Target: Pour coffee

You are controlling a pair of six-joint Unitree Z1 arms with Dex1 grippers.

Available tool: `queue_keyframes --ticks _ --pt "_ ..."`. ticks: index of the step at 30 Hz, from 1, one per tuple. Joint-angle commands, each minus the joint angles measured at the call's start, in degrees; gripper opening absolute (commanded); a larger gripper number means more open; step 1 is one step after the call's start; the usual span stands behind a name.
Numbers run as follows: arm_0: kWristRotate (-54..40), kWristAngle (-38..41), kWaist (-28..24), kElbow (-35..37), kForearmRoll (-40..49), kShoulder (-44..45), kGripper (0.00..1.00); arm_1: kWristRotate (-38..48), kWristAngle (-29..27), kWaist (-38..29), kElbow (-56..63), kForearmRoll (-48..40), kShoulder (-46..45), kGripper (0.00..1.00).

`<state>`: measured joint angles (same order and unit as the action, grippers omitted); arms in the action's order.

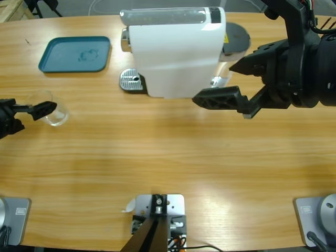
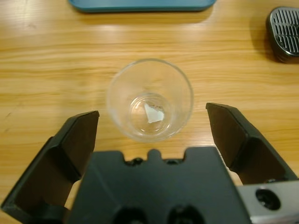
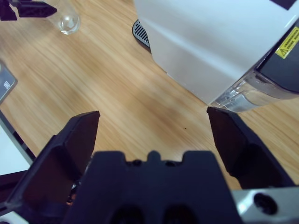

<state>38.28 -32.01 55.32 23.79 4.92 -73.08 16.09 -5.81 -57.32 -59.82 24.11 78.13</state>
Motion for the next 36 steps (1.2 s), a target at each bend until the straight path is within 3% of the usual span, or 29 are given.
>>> queue_keyframes --ticks 1,16,21,25,28,29,33,34,36 --pt "-2.1 -3.0 3.0 -1.6 -3.4 -6.5 1.000 0.9 1.0 -0.5 1.9 -1.3 2.0 1.000" --pt "-1.2 -6.7 3.0 -2.3 -9.2 -12.0 0.997 1.4 2.0 -0.5 4.3 0.2 -0.4 1.000" --pt "-0.3 -7.8 3.0 -2.3 -9.8 -13.9 0.861 1.4 2.0 -0.5 3.9 1.2 -0.8 1.000" --pt "0.4 -8.5 2.7 -2.2 -9.9 -15.8 0.535 1.4 2.2 -0.5 3.8 1.2 -0.6 1.000" --pt "-0.3 -8.5 2.0 -2.2 -9.9 -14.7 0.053 1.4 2.2 -0.5 4.1 1.3 -0.9 1.000" --pt "-1.0 -8.4 2.0 -2.3 -9.9 -13.8 0.000 1.4 2.1 -0.5 4.1 1.3 -1.0 1.000" --pt "-9.4 -6.3 1.9 -2.4 -11.9 -2.9 0.000 -0.8 1.3 -0.5 4.1 2.1 -2.5 1.000" --pt "-14.2 -3.5 0.6 -1.9 -13.3 0.5 0.000 -2.7 1.3 -0.5 4.4 2.1 -3.3 1.000" --pt "-32.9 10.4 -5.7 0.6 -15.6 5.0 0.000 -5.0 1.4 -0.5 4.8 2.6 -4.4 1.000"
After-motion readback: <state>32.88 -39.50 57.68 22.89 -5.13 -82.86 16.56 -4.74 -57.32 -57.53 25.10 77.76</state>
